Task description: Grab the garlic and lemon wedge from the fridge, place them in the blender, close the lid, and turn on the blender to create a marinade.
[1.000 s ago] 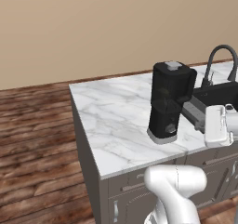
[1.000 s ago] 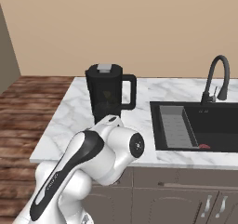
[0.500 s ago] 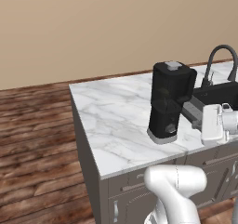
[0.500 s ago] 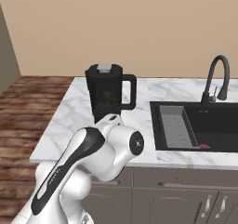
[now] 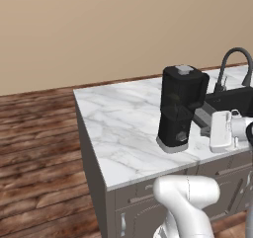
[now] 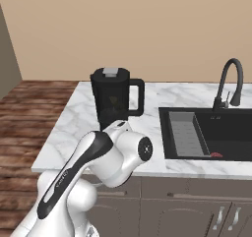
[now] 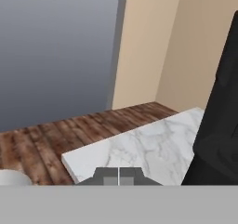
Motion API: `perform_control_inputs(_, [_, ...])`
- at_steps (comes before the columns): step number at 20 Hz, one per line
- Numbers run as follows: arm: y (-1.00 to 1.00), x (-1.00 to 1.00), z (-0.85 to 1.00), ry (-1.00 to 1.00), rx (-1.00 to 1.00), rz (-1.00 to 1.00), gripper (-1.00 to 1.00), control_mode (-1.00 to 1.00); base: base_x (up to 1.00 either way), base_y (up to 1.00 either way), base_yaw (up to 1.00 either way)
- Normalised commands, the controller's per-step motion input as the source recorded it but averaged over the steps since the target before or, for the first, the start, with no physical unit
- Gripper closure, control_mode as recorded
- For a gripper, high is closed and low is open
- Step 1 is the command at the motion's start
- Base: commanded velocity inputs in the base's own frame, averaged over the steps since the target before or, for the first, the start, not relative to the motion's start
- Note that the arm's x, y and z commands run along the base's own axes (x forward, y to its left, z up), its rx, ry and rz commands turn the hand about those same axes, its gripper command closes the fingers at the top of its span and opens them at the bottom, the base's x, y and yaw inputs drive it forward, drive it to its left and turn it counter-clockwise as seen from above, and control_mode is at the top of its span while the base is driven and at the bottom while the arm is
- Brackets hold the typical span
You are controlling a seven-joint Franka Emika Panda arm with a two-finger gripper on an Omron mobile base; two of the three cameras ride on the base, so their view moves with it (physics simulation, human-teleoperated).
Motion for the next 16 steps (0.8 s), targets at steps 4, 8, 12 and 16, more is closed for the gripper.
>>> perform_control_inputs(4, [0.0,0.19,-0.21,0.01,0.0,0.0,1.0,-1.0,0.0,0.0,0.0])
perform_control_inputs(8, [0.0,0.19,-0.2,0.02,0.0,0.0,1.0,-1.0,0.0,0.0,0.0])
perform_control_inputs(12, [0.0,0.19,-0.15,0.02,0.0,0.0,1.0,-1.0,0.0,0.0,0.0])
perform_control_inputs(16, [0.0,0.21,-0.11,0.03,0.0,0.0,1.0,-1.0,0.0,0.0,0.0])
